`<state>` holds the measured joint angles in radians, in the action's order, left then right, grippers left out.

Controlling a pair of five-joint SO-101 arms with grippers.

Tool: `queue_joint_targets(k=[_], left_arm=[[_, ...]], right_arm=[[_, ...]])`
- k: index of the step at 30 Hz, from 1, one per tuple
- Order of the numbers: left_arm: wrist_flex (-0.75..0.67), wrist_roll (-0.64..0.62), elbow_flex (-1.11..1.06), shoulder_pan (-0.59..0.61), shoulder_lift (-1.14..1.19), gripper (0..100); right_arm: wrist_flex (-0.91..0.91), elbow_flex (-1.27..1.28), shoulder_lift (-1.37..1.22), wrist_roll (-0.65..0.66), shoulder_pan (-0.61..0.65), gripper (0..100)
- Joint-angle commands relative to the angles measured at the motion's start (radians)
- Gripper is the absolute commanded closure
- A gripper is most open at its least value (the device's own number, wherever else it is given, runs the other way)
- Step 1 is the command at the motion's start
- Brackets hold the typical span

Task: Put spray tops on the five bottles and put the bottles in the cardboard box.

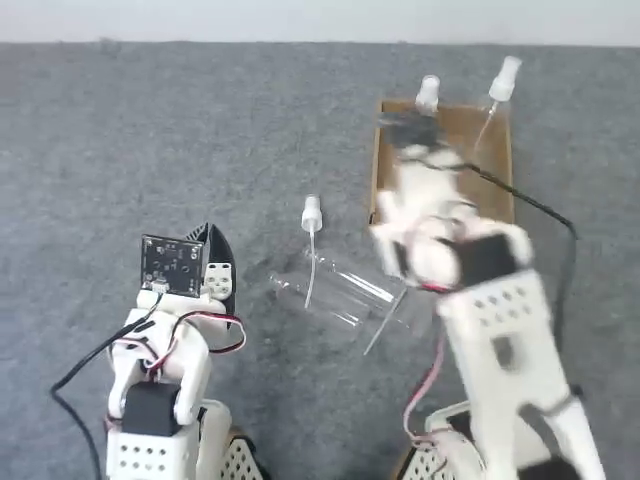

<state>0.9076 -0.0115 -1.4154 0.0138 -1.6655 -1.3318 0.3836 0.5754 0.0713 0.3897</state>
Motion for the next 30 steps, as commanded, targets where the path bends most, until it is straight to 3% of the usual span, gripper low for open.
queue_joint_targets(k=[1, 10, 17, 23, 30], left_arm=[[-0.028, -0.003, 0.012, -0.002, -0.012, 99], [-0.035, -0.005, 0.013, 0.032, -0.012, 99], [-0.035, -0.003, 0.013, 0.029, -0.012, 99], [-0.035, -0.003, 0.013, 0.029, -0.012, 99], [-0.034, -0.003, 0.013, 0.028, -0.012, 99]], right_arm=[[0.094, -0.235, -0.255, -0.107, 0.127, 94.7], [0.262, -0.465, -0.700, -0.316, 0.312, 94.3], [0.311, -0.549, -0.923, -0.453, 0.329, 90.6], [0.300, -0.572, -0.992, -0.474, 0.340, 78.3], [0.205, -0.574, -0.883, -0.442, 0.334, 77.5]])
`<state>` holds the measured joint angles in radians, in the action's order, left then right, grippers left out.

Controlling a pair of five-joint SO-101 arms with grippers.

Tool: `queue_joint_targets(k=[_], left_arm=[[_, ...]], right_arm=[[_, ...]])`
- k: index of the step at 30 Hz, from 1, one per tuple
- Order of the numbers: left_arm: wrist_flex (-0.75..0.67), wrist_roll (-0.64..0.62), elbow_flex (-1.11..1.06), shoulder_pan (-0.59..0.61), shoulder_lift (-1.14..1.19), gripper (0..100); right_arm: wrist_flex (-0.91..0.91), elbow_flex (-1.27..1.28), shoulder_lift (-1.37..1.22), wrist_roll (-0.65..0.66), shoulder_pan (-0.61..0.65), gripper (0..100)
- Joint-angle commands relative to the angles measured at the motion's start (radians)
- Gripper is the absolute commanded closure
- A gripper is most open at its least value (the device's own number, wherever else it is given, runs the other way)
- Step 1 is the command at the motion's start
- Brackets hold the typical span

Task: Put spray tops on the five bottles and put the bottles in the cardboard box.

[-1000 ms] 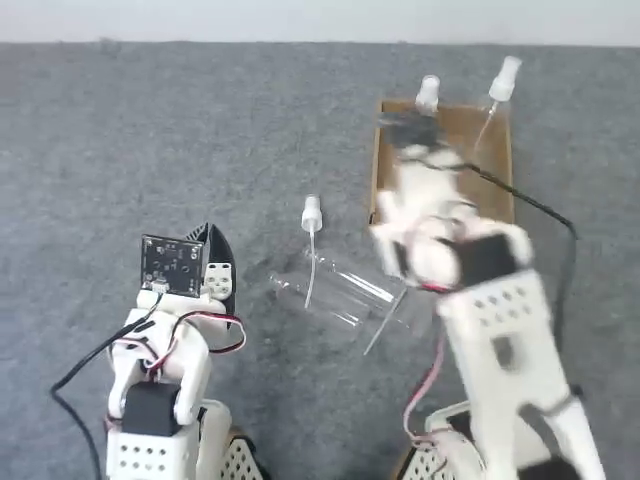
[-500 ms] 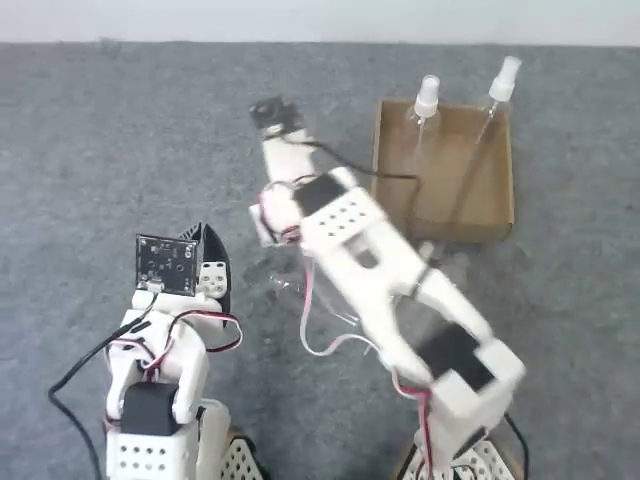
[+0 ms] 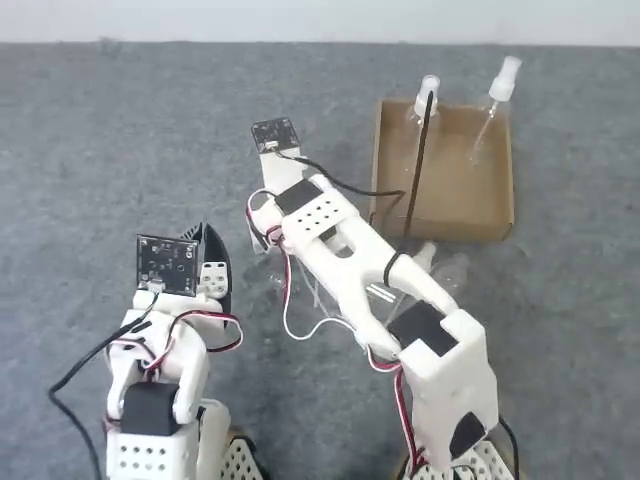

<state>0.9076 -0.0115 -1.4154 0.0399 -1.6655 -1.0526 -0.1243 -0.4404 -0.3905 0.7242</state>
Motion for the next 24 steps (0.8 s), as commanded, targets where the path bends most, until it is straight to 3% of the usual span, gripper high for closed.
queue_joint_targets(k=[1, 9, 18, 24], left_arm=[[-0.034, -0.003, 0.013, 0.002, -0.012, 99], [-0.034, -0.005, 0.013, 0.002, -0.012, 99], [-0.034, -0.005, 0.013, 0.002, -0.012, 99], [-0.035, -0.005, 0.013, 0.002, -0.012, 99]], right_arm=[[-0.104, -0.066, 0.171, 0.043, -0.005, 77.5], [-0.363, -0.064, 0.472, 0.227, -0.091, 77.5], [-0.673, -0.051, 0.665, 0.292, -0.437, 77.5], [-0.595, 0.259, 0.796, 0.295, -0.536, 77.5]])
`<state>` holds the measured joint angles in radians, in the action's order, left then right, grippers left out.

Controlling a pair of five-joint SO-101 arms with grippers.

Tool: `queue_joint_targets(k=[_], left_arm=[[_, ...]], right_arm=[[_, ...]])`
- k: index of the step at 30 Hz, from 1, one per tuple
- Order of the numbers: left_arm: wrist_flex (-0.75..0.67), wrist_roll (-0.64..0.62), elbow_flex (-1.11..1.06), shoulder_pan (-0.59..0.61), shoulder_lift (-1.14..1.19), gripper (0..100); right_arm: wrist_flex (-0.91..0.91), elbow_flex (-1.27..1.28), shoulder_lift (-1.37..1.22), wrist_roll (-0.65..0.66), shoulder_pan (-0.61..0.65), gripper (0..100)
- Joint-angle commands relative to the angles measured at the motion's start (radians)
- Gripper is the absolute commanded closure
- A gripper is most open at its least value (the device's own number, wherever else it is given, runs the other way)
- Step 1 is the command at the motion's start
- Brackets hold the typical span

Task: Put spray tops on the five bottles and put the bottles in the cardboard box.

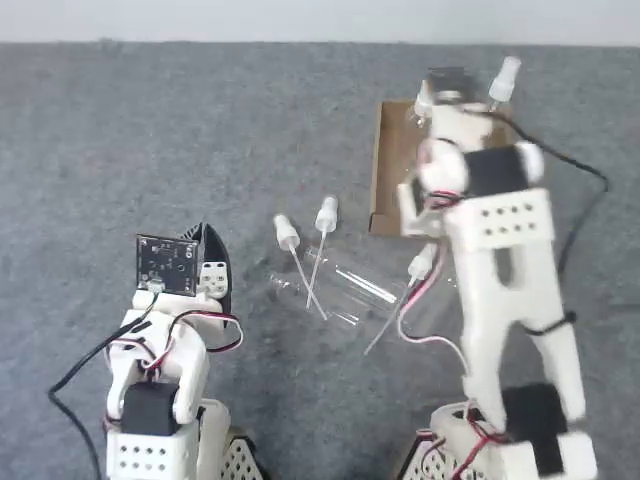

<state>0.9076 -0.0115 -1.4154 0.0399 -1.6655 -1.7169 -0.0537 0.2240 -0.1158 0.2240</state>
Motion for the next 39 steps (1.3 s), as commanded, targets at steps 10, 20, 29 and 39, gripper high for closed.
queue_joint_targets(k=[10, 20, 29, 39], left_arm=[[-0.035, -0.005, 0.013, 0.002, -0.012, 99], [-0.035, -0.003, 0.013, 0.002, -0.012, 99], [-0.025, -0.003, 0.035, 0.002, -0.003, 99], [0.120, 0.071, 0.298, 0.002, 0.296, 99]], right_arm=[[0.423, 0.703, 0.309, -0.216, -0.019, 77.1], [0.532, 0.752, 0.099, -0.417, -0.022, 71.3], [0.522, 0.752, -0.010, -0.315, -0.151, 85.8], [0.532, 0.772, -0.002, 0.350, -0.526, 88.3]])
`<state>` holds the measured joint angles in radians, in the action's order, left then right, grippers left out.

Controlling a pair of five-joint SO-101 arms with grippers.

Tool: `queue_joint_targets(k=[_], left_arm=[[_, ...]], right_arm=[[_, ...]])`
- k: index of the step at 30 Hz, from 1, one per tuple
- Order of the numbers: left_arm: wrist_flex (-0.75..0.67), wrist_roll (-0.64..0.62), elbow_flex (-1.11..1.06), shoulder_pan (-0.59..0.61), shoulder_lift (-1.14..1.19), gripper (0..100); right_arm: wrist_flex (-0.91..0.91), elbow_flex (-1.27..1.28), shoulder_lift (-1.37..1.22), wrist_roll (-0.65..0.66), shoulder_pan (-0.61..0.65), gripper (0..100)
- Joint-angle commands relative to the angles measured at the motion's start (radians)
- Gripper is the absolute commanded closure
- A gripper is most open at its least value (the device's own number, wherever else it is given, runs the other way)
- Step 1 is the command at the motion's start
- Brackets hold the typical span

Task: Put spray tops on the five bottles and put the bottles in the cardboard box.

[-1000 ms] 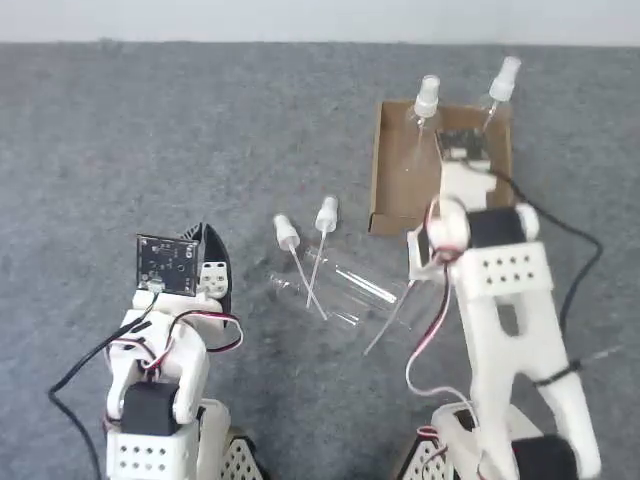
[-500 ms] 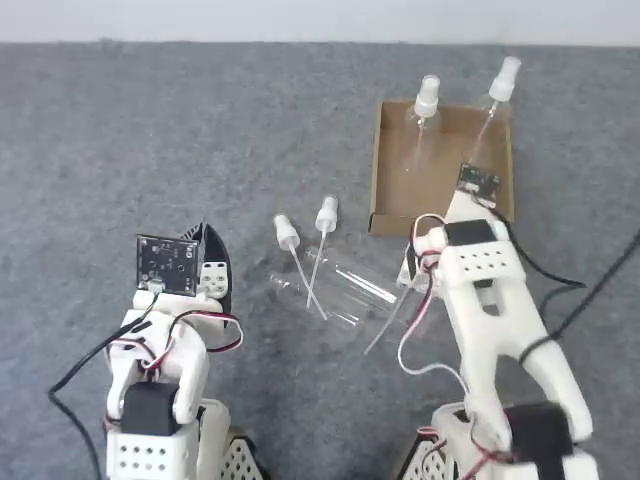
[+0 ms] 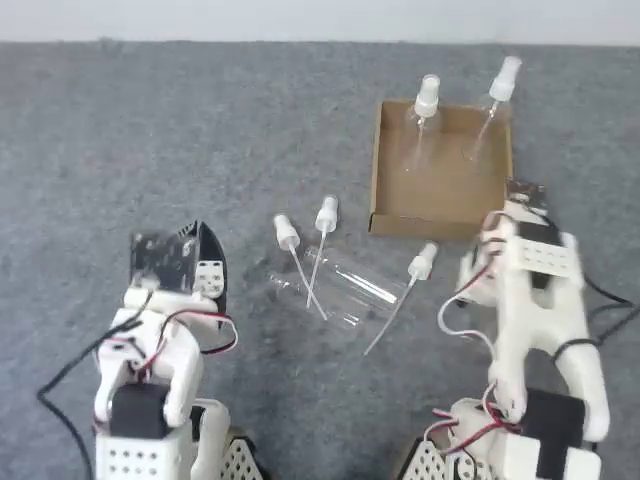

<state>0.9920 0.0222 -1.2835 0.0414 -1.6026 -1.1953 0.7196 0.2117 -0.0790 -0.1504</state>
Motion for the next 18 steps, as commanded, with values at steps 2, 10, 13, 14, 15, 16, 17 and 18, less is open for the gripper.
queue_joint_targets(k=[2, 10, 13, 14, 15, 16, 17, 18], left_arm=[[0.071, 0.037, 0.265, -0.002, 0.396, 99], [0.087, 0.017, 0.544, -0.002, 0.945, 95], [0.071, -0.020, 0.618, -0.034, 1.112, 88], [0.060, -0.023, 0.638, -0.052, 1.165, 87], [0.048, -0.034, 0.657, -0.074, 1.215, 87], [0.035, -0.061, 0.680, -0.092, 1.266, 87], [0.025, -0.091, 0.702, -0.106, 1.313, 87], [0.014, -0.117, 0.727, -0.115, 1.366, 87]], right_arm=[[0.010, -0.012, 0.010, 0.443, -0.214, 89.4], [0.018, -0.032, 0.010, 0.965, -0.392, 98.8], [0.085, -0.031, 0.008, 0.971, -0.444, 98.9], [0.105, -0.031, 0.008, 0.971, -0.456, 98.9], [0.124, -0.031, 0.008, 0.973, -0.469, 98.9], [0.139, -0.031, 0.008, 0.973, -0.476, 98.9], [0.150, -0.031, 0.008, 0.974, -0.483, 98.9], [0.153, -0.028, 0.007, 0.977, -0.483, 98.9]])
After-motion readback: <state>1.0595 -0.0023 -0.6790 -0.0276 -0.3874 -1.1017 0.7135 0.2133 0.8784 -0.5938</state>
